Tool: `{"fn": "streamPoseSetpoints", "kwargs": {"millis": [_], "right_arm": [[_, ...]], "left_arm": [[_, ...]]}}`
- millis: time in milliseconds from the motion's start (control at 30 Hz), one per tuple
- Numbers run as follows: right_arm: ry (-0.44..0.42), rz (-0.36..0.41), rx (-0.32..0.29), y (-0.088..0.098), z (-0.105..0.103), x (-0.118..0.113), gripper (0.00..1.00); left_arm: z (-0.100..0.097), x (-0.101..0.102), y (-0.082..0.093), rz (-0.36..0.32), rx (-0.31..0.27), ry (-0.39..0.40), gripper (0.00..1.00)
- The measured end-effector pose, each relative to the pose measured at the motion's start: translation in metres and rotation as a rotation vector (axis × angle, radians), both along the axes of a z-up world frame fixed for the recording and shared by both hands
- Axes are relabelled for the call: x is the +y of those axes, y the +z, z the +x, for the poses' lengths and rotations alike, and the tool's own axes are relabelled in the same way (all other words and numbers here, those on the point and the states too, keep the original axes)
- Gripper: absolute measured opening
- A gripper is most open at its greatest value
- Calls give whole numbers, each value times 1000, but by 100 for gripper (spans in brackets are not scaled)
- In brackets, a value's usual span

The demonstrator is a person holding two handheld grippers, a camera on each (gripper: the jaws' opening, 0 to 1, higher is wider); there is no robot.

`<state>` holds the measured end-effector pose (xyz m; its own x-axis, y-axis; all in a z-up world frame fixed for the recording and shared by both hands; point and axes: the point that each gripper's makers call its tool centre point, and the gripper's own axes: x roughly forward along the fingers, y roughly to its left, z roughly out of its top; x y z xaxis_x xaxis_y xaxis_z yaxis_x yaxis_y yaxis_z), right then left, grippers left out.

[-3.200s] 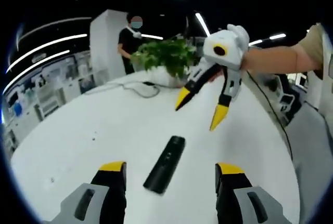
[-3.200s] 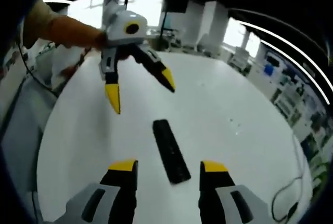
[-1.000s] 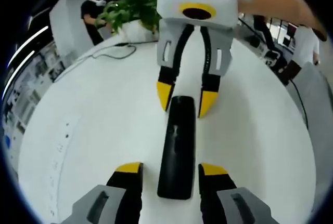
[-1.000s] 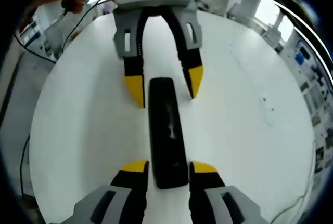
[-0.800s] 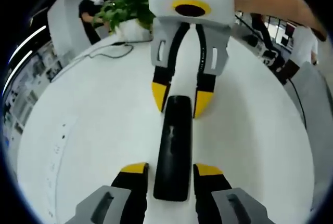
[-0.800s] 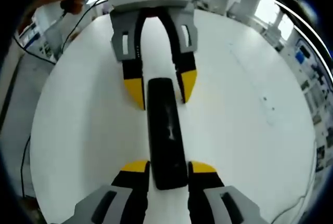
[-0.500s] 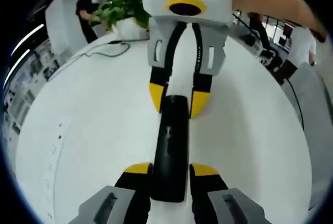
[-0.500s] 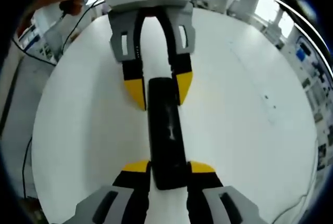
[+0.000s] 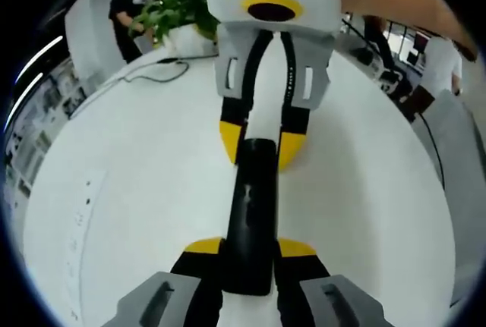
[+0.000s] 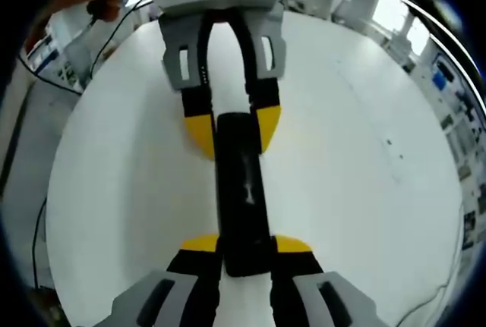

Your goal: Press the specified remote control buttons in sequence, fully releasing each button before pressing the next.

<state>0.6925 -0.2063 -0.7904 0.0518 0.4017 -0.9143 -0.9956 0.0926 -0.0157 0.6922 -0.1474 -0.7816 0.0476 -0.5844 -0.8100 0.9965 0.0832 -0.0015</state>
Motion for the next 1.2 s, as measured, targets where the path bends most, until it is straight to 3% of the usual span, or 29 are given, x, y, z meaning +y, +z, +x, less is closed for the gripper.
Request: {"fn": "streamPoseSetpoints", "kwargs": {"millis": [433,667,1200], "right_arm": [[7,6,-6,4,-4,-2,22],[10,12,-12,12,-18,-3,22],[29,34,-15,25,-58,-2,22]], "left_arm": [[-11,-2,8,4,5,-13,24],[-17,-2,13,-4,2,-17,24],[-59,1,23,-6,16,-15,24]]}}
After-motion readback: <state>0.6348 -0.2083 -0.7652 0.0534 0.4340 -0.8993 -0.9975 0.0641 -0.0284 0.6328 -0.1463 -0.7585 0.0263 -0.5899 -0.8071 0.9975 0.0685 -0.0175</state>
